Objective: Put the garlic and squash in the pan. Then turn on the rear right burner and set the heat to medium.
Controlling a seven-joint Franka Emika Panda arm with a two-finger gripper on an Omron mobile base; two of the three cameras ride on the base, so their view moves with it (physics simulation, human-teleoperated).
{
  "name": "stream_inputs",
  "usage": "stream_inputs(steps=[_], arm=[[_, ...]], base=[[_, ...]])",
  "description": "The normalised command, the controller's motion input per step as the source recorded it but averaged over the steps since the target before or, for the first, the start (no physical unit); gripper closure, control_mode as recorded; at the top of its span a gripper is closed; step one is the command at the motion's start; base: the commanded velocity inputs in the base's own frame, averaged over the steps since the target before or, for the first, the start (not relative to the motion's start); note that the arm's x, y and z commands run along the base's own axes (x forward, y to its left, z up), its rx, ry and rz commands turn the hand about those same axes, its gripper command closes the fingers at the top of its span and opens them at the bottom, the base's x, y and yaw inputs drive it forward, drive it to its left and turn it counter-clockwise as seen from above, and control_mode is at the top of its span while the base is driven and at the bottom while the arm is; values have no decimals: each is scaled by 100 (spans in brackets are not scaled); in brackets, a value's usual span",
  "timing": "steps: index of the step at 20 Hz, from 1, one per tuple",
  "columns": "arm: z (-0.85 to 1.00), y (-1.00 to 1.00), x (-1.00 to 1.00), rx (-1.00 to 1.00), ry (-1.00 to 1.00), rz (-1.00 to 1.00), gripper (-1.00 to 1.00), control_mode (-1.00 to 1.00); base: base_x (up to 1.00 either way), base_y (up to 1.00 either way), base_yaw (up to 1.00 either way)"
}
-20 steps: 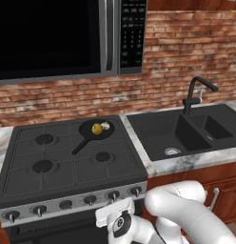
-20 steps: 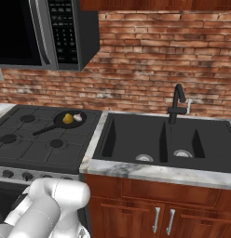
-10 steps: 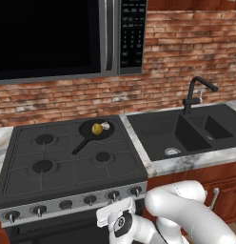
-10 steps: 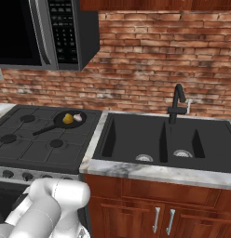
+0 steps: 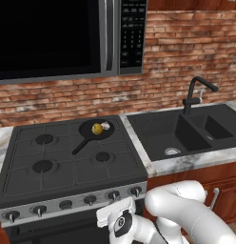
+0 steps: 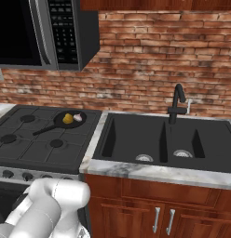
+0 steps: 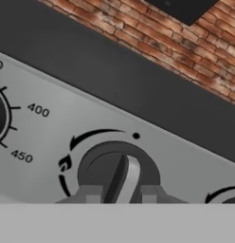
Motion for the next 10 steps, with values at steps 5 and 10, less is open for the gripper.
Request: stream_inputs(steps=[5,10], arm=[[-3,0,7,-8,0,1,100,-100],[0,0,0,-18,0,0,100,-100]], base=[[0,0,0],[0,0,0]])
